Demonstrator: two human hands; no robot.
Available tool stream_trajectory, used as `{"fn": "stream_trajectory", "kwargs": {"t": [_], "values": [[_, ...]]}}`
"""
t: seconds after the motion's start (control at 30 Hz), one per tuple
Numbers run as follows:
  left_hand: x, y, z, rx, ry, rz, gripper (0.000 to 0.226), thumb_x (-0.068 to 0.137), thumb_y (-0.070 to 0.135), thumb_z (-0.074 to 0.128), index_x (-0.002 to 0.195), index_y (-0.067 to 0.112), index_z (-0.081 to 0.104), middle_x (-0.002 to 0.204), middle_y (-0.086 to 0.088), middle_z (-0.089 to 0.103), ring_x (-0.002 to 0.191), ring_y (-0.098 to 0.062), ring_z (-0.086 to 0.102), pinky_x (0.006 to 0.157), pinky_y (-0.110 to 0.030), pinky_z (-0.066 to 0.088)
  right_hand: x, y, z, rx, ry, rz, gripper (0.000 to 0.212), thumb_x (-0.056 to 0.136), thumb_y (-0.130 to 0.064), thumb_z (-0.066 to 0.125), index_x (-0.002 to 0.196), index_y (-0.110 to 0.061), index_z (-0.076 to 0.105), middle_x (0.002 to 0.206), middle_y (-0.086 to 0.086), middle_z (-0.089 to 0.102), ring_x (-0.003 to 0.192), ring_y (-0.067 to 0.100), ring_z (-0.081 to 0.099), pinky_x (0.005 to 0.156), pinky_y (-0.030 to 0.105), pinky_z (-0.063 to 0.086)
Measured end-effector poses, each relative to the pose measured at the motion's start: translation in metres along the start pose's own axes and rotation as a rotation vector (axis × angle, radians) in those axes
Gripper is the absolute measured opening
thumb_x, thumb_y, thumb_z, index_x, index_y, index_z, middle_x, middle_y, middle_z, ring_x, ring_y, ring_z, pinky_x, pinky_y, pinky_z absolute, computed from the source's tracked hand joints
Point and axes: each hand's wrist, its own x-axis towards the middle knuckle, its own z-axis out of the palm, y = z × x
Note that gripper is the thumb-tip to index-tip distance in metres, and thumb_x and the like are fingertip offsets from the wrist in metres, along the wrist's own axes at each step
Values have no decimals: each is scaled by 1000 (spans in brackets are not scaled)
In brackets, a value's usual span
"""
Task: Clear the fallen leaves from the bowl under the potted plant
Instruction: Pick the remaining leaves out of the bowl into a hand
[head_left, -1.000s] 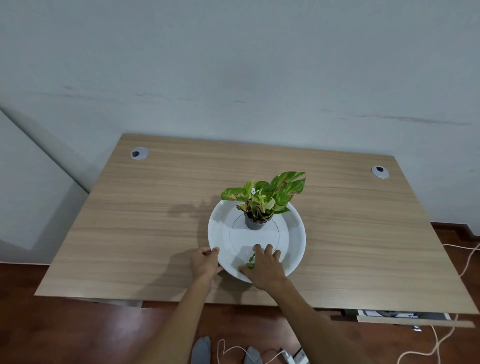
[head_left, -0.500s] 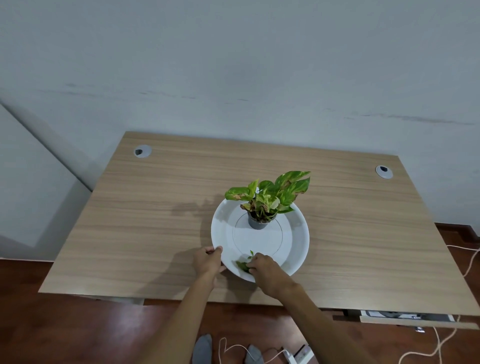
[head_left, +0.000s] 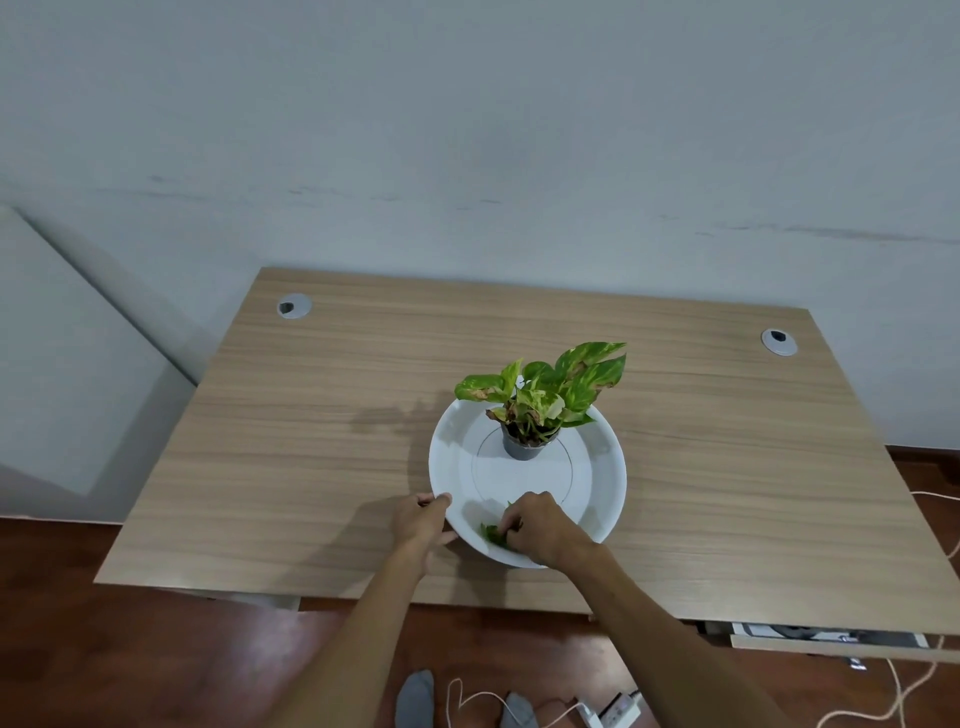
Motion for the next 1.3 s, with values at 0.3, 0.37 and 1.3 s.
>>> {"fn": "stream_trajectory", "kwargs": {"t": [0.3, 0.37, 1.3], "values": [[-25, 25, -14, 184, 129, 487, 14, 91, 17, 57, 87, 4, 61, 80, -5, 66, 79, -23, 62, 69, -31, 47, -22, -18, -26, 236, 142, 3, 24, 80, -5, 62, 80, -20, 80, 71, 1, 74, 54, 9, 62, 49, 16, 51], [-31, 35, -5, 38, -38, 480, 20, 95, 10, 48, 89, 5, 66, 86, -8, 70, 86, -20, 64, 81, -31, 48, -24, -29, -28, 211, 142, -48, 24, 80, -5, 61, 84, -19, 81, 76, 2, 76, 57, 9, 63, 53, 16, 52], [-29, 34, 13, -1108, -560, -155, 35, 97, 21, 44, 121, 8, 65, 125, -12, 67, 107, -23, 70, 86, -41, 59, -18, -105, -38, 200, 291, -310, 31, 94, -22, 54, 118, -33, 70, 90, -11, 74, 66, -12, 58, 64, 1, 37]]}}
